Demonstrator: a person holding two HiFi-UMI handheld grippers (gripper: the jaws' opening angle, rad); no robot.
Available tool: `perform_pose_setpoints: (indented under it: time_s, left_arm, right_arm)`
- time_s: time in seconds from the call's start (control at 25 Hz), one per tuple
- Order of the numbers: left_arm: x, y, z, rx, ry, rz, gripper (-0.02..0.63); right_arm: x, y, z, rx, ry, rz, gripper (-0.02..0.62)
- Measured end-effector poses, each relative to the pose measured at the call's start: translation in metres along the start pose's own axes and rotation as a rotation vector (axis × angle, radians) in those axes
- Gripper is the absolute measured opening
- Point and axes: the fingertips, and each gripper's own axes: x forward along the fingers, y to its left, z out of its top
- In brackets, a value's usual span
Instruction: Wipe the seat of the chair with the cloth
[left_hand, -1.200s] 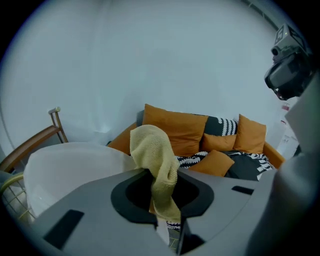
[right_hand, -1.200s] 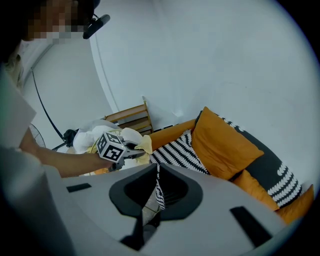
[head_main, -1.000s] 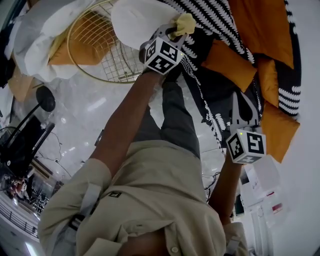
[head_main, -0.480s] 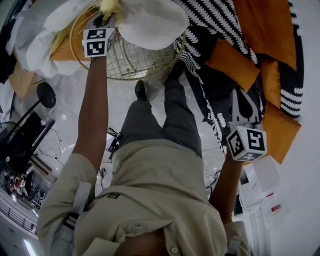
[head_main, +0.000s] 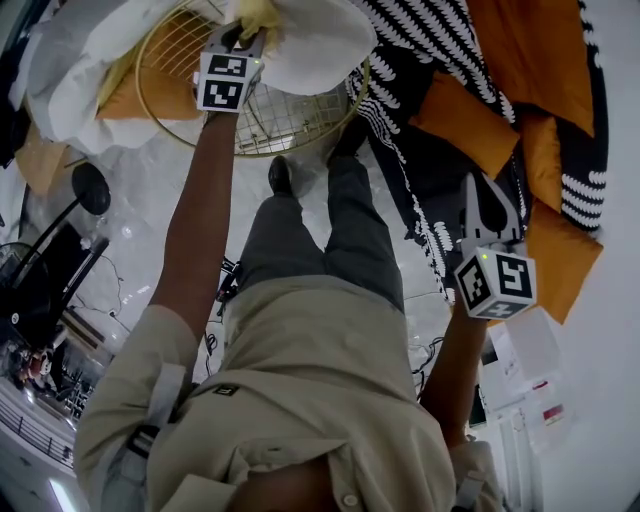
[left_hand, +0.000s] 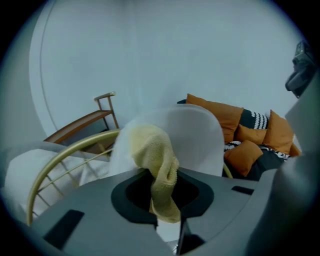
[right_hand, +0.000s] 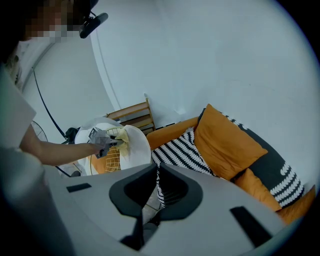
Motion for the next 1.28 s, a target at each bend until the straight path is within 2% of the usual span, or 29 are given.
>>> perform_pose_setpoints:
  time_s: [0.32,0.4,0.48,0.68,0.84,0.92,1.12,1.2,1.28]
  left_arm:
    - [0.038,-0.207,0.03,0.123,-0.03,-0.387,0.077]
    - [0.041,-0.234,0.03,0.138,-0.024,-0.431,0.077]
    - [0.042,-0.241,0.027,0.131,-0.016,-0.438,0.077]
    - [0.043,-0.209,0.02,0.096,-0.011,-0.385,0.077]
    - [0.039,-0.163,0.01,0.087,-0.011,-0.316,0.077]
    - [0.034,-0.12,0.001,0.05,-0.011,-0.233,0.077]
    - [-0.004,0.026,-0.035,-0.112,0.013,0.052,0.077]
    - [-0.018,0.063,-0.045,-0.131,0.025,0.112,0.077]
    - [-0.025,0.08,-0.049,-0.12,0.032,0.133,0.077]
  right_arm:
    - [-0.008,-0.013,-0.014,0.025,0.012,-0.033,0.028]
    - [-0.01,-0.017,-0.018,0.032,0.014,-0.04,0.028]
    - [-0.01,-0.019,-0.02,0.036,0.015,-0.045,0.028]
    - [-0.006,-0.016,-0.022,0.035,0.02,-0.037,0.028]
    - [-0.002,-0.009,-0.019,0.026,0.018,-0.021,0.028]
    - [-0.001,-0.007,-0.017,0.02,0.016,-0.015,0.028]
    - [-0.003,-0.009,-0.015,0.019,0.01,-0.011,0.028]
    - [-0.003,-0.009,-0.016,0.022,0.01,-0.009,0.028]
    - [-0.002,-0.009,-0.018,0.023,0.013,-0.008,0.028]
